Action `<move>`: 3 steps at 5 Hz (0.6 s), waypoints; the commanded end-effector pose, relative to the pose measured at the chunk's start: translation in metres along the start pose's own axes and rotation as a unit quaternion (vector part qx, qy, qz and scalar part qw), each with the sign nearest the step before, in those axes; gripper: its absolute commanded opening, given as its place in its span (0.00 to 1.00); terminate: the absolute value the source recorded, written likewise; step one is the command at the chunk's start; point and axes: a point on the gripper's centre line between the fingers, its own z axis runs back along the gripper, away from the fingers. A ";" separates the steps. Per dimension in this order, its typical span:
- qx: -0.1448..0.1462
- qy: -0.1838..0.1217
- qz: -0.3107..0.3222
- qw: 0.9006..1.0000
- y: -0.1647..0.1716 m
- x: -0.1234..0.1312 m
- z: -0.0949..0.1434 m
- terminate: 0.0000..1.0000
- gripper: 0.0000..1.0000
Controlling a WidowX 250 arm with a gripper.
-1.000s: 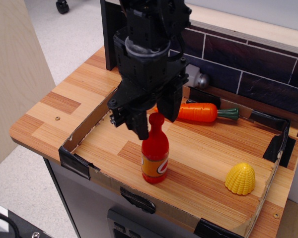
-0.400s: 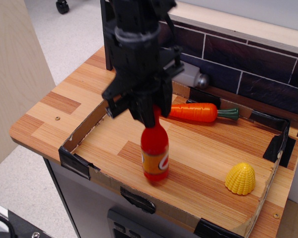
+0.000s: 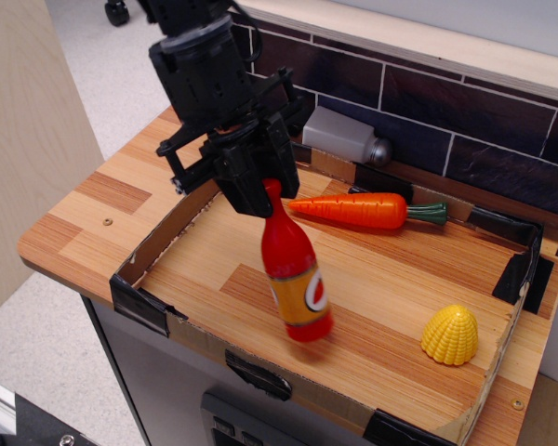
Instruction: Topple hot sauce bottle
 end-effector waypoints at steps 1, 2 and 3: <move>-0.020 0.056 0.022 0.998 -0.011 0.012 -0.006 0.00 0.00; -0.031 0.005 0.042 0.999 -0.018 0.030 -0.009 0.00 0.00; -0.028 -0.053 0.062 0.996 -0.021 0.045 -0.010 0.00 0.00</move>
